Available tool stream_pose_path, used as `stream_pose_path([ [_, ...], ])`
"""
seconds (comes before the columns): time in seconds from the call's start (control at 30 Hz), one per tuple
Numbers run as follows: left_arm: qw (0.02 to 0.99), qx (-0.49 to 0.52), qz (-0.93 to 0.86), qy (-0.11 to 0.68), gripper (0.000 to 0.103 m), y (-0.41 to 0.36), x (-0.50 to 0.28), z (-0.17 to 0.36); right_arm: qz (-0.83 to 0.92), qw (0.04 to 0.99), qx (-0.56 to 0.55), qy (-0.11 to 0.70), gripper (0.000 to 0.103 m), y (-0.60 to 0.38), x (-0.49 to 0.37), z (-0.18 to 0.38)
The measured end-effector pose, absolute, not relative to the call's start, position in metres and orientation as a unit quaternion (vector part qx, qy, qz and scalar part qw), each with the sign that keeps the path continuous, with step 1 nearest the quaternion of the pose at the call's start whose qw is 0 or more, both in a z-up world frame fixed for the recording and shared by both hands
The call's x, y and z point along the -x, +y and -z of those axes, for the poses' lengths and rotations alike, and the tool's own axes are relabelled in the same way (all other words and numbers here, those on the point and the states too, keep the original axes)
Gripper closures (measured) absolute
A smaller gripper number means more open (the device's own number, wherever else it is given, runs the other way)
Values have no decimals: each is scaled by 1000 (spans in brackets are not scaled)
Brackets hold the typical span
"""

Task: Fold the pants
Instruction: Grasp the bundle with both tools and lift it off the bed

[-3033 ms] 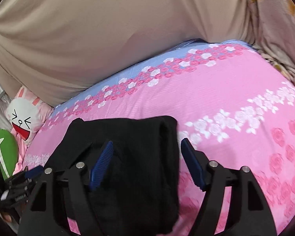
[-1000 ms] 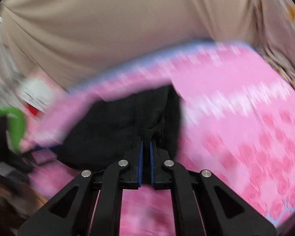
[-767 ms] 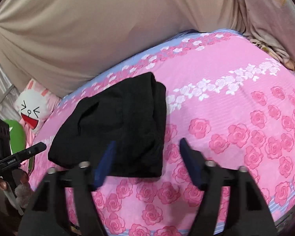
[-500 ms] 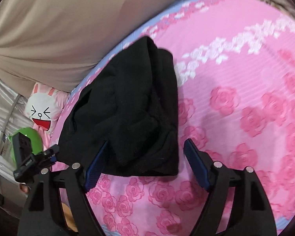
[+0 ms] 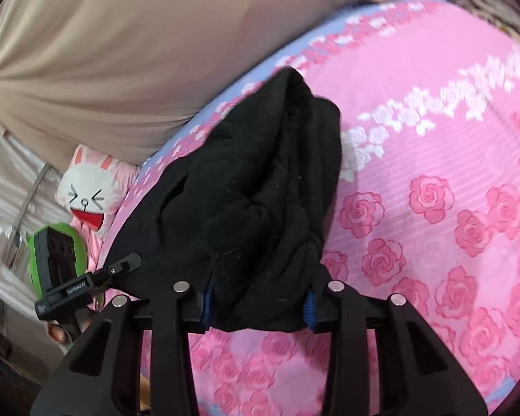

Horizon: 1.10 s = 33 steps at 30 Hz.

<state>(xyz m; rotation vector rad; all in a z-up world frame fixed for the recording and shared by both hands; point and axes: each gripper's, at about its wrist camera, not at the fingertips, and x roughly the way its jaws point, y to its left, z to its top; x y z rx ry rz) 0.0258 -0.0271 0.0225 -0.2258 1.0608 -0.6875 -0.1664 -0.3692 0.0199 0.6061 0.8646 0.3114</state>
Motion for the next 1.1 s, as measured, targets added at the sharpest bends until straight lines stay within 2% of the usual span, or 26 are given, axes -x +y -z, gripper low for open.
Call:
stream_pose_path([
  [0.17, 789, 78, 325, 515, 70, -11, 10, -31, -168, 841, -256, 447, 67, -354, 190, -25],
  [0.23, 781, 72, 323, 530, 70, -8, 20, -24, -157, 836, -242, 466, 63, -347, 196, -14],
  [0.3, 774, 83, 315, 543, 63, -6, 23, -12, -147, 827, -258, 477, 56, -348, 194, 0],
  [0.33, 770, 99, 308, 550, 53, -2, 20, -5, -144, 822, -272, 479, 49, -351, 192, 5],
  [0.37, 767, 114, 302, 555, 46, 0, 16, 0, -146, 817, -288, 477, 47, -361, 193, 11],
  [0.47, 756, 145, 305, 560, 42, 3, 6, 9, -150, 819, -294, 469, 47, -363, 189, 12],
  [0.5, 758, 144, 308, 557, 42, 2, 6, 9, -150, 824, -290, 463, 53, -361, 190, 11],
  [0.57, 765, 133, 318, 544, 64, -1, 8, 2, -149, 842, -262, 447, 63, -350, 193, -2],
  [0.63, 789, 105, 315, 517, 73, -4, 17, -16, -150, 863, -226, 426, 67, -340, 200, -21],
  [0.9, 838, 73, 366, 399, 75, 6, 47, -122, -182, 918, -184, 300, 67, -340, 230, -126],
  [1.1, 886, 46, 378, 265, 75, 14, 74, -204, -205, 956, -143, 152, 67, -337, 250, -207],
])
